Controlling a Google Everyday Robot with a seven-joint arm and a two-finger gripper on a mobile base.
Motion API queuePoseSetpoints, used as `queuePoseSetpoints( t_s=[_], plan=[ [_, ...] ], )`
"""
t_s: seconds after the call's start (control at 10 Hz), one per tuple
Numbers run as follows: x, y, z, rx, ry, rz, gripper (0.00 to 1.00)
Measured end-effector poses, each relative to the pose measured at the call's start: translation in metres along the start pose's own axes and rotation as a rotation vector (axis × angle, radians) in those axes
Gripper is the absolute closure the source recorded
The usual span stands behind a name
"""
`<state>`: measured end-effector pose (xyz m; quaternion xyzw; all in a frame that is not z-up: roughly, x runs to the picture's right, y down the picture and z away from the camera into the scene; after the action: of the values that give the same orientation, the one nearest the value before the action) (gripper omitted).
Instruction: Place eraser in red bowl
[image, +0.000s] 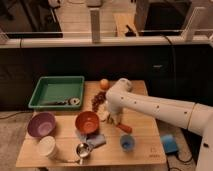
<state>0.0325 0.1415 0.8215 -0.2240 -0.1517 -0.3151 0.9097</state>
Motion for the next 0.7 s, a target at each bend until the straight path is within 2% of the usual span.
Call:
queuePoseSetpoints(
  t_s=[0.3, 0.7],
  plan=[
    [0.011, 0.011, 0.002, 0.022, 0.013, -0.055, 0.20],
    [0.033, 0.014, 0.008, 0.037, -0.013, -0.077, 0.20]
  ],
)
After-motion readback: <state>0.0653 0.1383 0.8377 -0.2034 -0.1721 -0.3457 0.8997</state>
